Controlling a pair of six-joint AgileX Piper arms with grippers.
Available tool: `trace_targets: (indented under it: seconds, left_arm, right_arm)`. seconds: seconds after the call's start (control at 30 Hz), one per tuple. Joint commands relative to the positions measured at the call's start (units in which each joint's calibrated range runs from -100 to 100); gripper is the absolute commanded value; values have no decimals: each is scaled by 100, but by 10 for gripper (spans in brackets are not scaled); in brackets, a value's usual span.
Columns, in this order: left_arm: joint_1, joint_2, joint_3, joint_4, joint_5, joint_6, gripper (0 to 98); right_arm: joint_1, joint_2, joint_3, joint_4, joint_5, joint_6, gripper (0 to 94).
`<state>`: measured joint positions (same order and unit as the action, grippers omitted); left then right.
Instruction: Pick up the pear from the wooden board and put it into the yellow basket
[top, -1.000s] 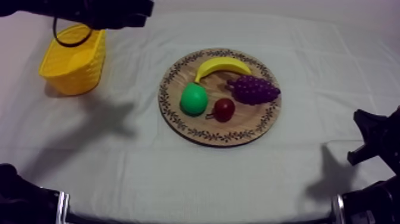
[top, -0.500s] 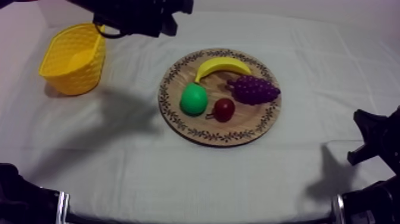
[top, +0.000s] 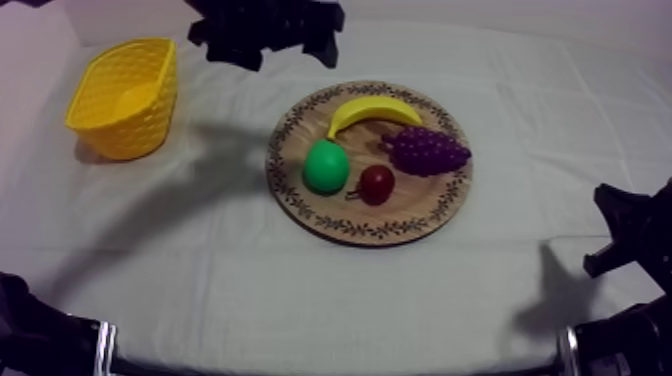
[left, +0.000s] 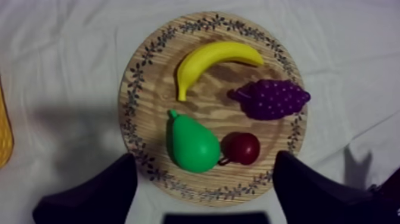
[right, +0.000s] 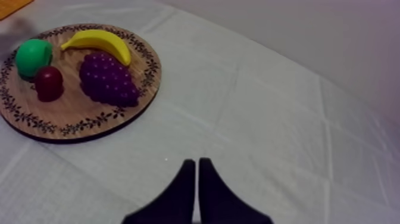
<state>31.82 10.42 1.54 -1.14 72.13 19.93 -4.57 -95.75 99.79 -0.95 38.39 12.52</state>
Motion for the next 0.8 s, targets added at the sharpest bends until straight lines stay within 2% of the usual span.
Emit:
trace_targets:
  seconds: [0.0,0.17,0.5,0.77]
  left_arm:
    - [-3,307,-98,6,5,-3,896]
    - [-2,810,-210,52,-36,-7,898]
    - [-4,1983,-443,280,-178,-191,940]
    - [-21,2674,-532,326,-232,-253,957]
  right_arm:
    - [-2,-1,-1,0,0,1,3]
    - [-2,-1,-1,0,0,1,3]
    - [-2,-1,-1,0,0,1,3]
    - [-2,-1,-1,0,0,1,3]
